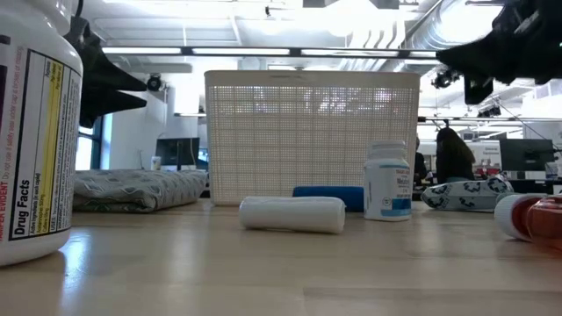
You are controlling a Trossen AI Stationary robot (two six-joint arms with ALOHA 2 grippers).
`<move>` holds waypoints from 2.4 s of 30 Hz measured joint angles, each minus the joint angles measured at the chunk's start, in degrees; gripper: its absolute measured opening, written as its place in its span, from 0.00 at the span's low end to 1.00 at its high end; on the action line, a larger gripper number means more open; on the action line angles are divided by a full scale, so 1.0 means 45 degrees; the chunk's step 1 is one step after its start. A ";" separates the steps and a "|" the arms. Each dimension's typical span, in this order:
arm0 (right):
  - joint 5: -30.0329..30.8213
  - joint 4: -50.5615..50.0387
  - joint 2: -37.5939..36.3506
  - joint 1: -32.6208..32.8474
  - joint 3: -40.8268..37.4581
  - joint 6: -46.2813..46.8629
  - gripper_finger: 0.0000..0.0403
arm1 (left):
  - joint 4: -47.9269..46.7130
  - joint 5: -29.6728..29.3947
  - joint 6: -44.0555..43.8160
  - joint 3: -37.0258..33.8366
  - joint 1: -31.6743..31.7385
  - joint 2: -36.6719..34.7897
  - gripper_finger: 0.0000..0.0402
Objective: Pick & place medical supplies in basket/bin
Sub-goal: Put the green bandage into the white bin
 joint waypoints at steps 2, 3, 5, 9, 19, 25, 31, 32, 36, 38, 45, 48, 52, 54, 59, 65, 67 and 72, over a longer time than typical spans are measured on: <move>0.0032 -0.0423 0.0330 -0.0008 0.0437 0.0174 0.01 | -0.0088 -0.0054 -0.0249 0.0000 -0.0002 0.0000 0.54; 0.0076 -0.0805 0.0601 -0.0008 0.0733 0.0164 0.02 | -0.0086 -0.0103 -0.0294 0.0000 0.0001 0.0005 0.54; 0.0290 -0.1792 0.1311 -0.0008 0.1512 -0.0011 0.04 | -0.0092 -0.0328 -0.0272 0.0000 -0.0002 0.0001 0.54; 0.0672 -0.3297 0.3390 -0.0008 0.3312 0.0285 0.14 | -0.0109 -0.0410 -0.0341 0.0000 -0.0002 0.0005 0.54; 0.0035 -0.9434 0.8906 0.0527 0.7353 0.5337 0.34 | 0.0016 -0.0722 -0.0194 0.0000 0.0000 0.0058 0.54; -0.1083 -1.2434 1.1205 0.1436 0.7937 1.0182 0.36 | 0.2434 -0.0410 0.1661 0.0000 0.0003 0.0058 0.54; -0.2925 -1.2641 1.3559 0.2476 0.7632 1.3341 0.37 | 0.4791 0.1142 0.3786 0.0000 -0.0002 0.0058 0.54; -0.3148 -1.2610 1.3885 0.2641 0.7632 1.3736 0.37 | 0.4809 0.1222 0.3881 0.0000 -0.0002 0.0058 0.54; -0.3408 -1.2365 1.4886 0.3290 0.7632 1.5027 0.40 | 0.4364 0.1510 0.4082 0.0000 0.0000 0.0058 0.54; -0.3404 -1.2266 1.5271 0.3534 0.7632 1.5545 0.42 | 0.4087 0.1946 0.4097 0.0000 0.0001 0.0058 0.54; -0.2949 -1.1483 1.6330 0.3858 0.7632 1.6300 0.54 | 0.3846 0.2781 0.3891 0.0000 -0.0002 0.0063 0.54; -0.2591 -1.1427 1.6573 0.3848 0.7632 1.6553 0.56 | 0.3471 0.3016 0.3725 0.0000 0.0001 0.0063 0.54; -0.2450 -1.1409 1.7036 0.3848 0.7632 1.6552 0.55 | 0.2969 0.3325 0.3473 0.0000 0.0003 0.0058 0.54; -0.2439 -1.1396 1.7364 0.3848 0.7632 1.6552 0.54 | 0.2685 0.3363 0.3359 0.0000 0.0002 0.0063 0.54; -0.2450 -1.1254 1.8051 0.3848 0.7674 1.6441 0.51 | 0.2092 0.3410 0.3088 0.0000 0.0000 0.0063 0.54; -0.2434 -1.1183 1.7997 0.3848 0.7657 1.6402 0.42 | 0.2077 0.3446 0.2844 0.0000 0.0003 0.0063 0.54; -0.2367 -1.1222 1.7791 0.3848 0.7630 1.6310 0.36 | 0.2047 0.3446 0.2843 0.0000 0.0003 0.0063 0.54; -0.2065 -1.1428 1.7493 0.3845 0.7617 1.5788 0.20 | 0.1888 0.3408 0.2843 0.0000 0.0001 0.0061 0.54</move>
